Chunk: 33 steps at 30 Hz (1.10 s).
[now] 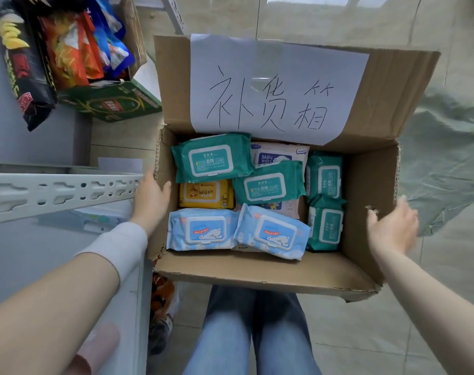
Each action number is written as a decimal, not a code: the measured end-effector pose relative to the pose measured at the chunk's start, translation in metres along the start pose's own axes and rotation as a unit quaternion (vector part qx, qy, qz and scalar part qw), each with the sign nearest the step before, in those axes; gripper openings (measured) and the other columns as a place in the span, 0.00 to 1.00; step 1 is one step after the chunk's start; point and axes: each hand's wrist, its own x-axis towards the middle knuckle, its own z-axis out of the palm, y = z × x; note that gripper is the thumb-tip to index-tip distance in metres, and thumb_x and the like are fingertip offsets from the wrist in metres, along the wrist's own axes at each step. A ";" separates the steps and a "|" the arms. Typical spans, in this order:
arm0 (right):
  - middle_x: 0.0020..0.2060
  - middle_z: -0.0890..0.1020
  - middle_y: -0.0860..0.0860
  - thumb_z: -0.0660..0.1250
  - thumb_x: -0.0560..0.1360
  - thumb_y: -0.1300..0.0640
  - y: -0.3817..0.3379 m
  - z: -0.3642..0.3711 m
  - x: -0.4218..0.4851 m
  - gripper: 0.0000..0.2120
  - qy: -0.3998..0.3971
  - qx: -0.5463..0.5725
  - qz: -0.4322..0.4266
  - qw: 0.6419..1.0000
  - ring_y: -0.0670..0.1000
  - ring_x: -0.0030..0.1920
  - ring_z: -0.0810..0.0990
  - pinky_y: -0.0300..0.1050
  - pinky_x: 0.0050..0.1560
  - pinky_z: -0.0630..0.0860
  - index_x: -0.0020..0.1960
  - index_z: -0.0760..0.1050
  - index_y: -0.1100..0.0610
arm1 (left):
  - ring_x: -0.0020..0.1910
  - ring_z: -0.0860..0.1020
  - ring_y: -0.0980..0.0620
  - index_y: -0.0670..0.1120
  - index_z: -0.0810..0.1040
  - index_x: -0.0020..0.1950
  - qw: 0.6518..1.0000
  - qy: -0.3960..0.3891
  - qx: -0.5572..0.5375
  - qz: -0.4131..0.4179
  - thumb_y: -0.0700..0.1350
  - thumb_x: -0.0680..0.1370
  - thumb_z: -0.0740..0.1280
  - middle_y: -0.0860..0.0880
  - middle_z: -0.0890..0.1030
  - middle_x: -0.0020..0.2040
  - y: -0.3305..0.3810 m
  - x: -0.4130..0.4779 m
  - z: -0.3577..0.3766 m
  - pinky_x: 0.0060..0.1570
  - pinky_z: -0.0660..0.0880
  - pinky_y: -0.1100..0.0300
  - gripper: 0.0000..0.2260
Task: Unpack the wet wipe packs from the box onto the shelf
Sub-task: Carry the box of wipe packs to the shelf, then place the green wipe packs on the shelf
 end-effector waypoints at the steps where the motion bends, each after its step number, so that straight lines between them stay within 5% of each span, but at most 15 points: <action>1: 0.73 0.61 0.61 0.64 0.76 0.55 -0.007 0.001 -0.012 0.32 0.015 -0.006 -0.057 0.998 0.60 0.74 0.56 0.52 0.74 0.53 0.75 0.55 0.63 | 0.71 0.66 0.43 0.40 0.63 0.72 0.996 0.040 -0.024 0.073 0.41 0.79 0.61 0.41 0.68 0.71 0.012 -0.008 -0.005 0.70 0.63 0.50 0.21; 4: 0.74 0.60 0.56 0.68 0.74 0.51 -0.035 0.026 -0.036 0.38 -0.066 0.025 -0.153 0.986 0.56 0.75 0.54 0.51 0.74 0.54 0.76 0.52 0.59 | 0.72 0.64 0.46 0.41 0.64 0.72 0.972 0.025 -0.032 0.232 0.39 0.77 0.65 0.43 0.67 0.71 0.045 -0.013 0.000 0.72 0.58 0.57 0.24; 7: 0.72 0.64 0.58 0.72 0.70 0.48 -0.064 0.066 -0.031 0.43 -0.172 0.067 -0.157 0.970 0.57 0.73 0.60 0.51 0.71 0.60 0.76 0.52 0.59 | 0.75 0.57 0.45 0.40 0.53 0.76 0.992 -0.036 -0.098 0.076 0.48 0.75 0.69 0.40 0.58 0.75 0.057 0.015 0.025 0.73 0.54 0.54 0.36; 10: 0.67 0.69 0.58 0.76 0.64 0.47 -0.087 0.097 -0.016 0.45 -0.217 0.116 -0.115 0.963 0.57 0.69 0.66 0.53 0.68 0.66 0.73 0.58 0.59 | 0.73 0.62 0.43 0.41 0.47 0.75 0.967 -0.053 -0.229 -0.099 0.53 0.72 0.71 0.40 0.60 0.74 0.058 0.046 0.041 0.73 0.59 0.50 0.43; 16: 0.61 0.77 0.54 0.79 0.58 0.45 -0.096 0.104 0.006 0.42 -0.273 0.131 -0.084 0.949 0.56 0.62 0.75 0.54 0.61 0.74 0.65 0.65 0.57 | 0.69 0.68 0.45 0.42 0.49 0.74 0.968 -0.051 -0.221 -0.109 0.53 0.68 0.75 0.42 0.66 0.71 0.050 0.056 0.047 0.69 0.65 0.52 0.46; 19: 0.47 0.83 0.52 0.77 0.54 0.39 -0.092 0.100 0.009 0.34 -0.343 0.114 -0.079 0.929 0.54 0.49 0.81 0.50 0.49 0.79 0.53 0.76 0.56 | 0.68 0.69 0.47 0.43 0.51 0.74 0.968 -0.045 -0.228 -0.090 0.53 0.65 0.77 0.44 0.68 0.70 0.048 0.053 0.043 0.69 0.67 0.51 0.48; 22: 0.24 0.69 0.52 0.78 0.59 0.42 -0.094 0.097 0.004 0.27 -0.360 0.107 -0.067 0.924 0.52 0.26 0.67 0.46 0.29 0.65 0.29 0.63 0.56 | 0.66 0.71 0.48 0.45 0.59 0.72 0.971 -0.017 -0.221 -0.085 0.54 0.63 0.78 0.46 0.71 0.69 0.048 0.051 0.035 0.67 0.69 0.49 0.44; 24: 0.22 0.61 0.49 0.78 0.59 0.42 -0.096 0.093 -0.003 0.32 -0.342 0.119 -0.072 0.929 0.50 0.25 0.60 0.45 0.31 0.59 0.28 0.54 0.53 | 0.59 0.77 0.50 0.44 0.67 0.68 0.952 -0.048 -0.282 -0.106 0.56 0.60 0.79 0.46 0.76 0.64 0.049 0.049 0.027 0.60 0.75 0.51 0.41; 27: 0.14 0.63 0.43 0.78 0.63 0.48 -0.094 0.079 -0.018 0.28 -0.333 0.159 -0.050 0.928 0.47 0.23 0.60 0.38 0.27 0.58 0.25 0.57 0.52 | 0.40 0.82 0.58 0.45 0.78 0.51 0.917 -0.136 -0.357 -0.117 0.48 0.67 0.77 0.47 0.82 0.51 0.052 0.041 0.019 0.40 0.79 0.64 0.17; 30: 0.25 0.78 0.41 0.77 0.64 0.51 -0.086 0.072 -0.028 0.13 -0.324 0.196 -0.032 0.925 0.48 0.33 0.74 0.37 0.32 0.67 0.36 0.75 0.55 | 0.42 0.81 0.55 0.46 0.76 0.50 0.912 -0.140 -0.373 -0.094 0.41 0.69 0.75 0.47 0.81 0.50 0.061 0.029 0.020 0.39 0.79 0.65 0.13; 33: 0.44 0.82 0.50 0.78 0.63 0.49 -0.082 0.058 -0.041 0.20 -0.283 0.195 -0.033 0.939 0.52 0.47 0.80 0.46 0.46 0.76 0.50 0.77 0.56 | 0.48 0.79 0.50 0.51 0.73 0.46 0.936 -0.094 -0.336 -0.052 0.45 0.67 0.77 0.48 0.80 0.50 0.067 0.011 0.021 0.50 0.78 0.54 0.15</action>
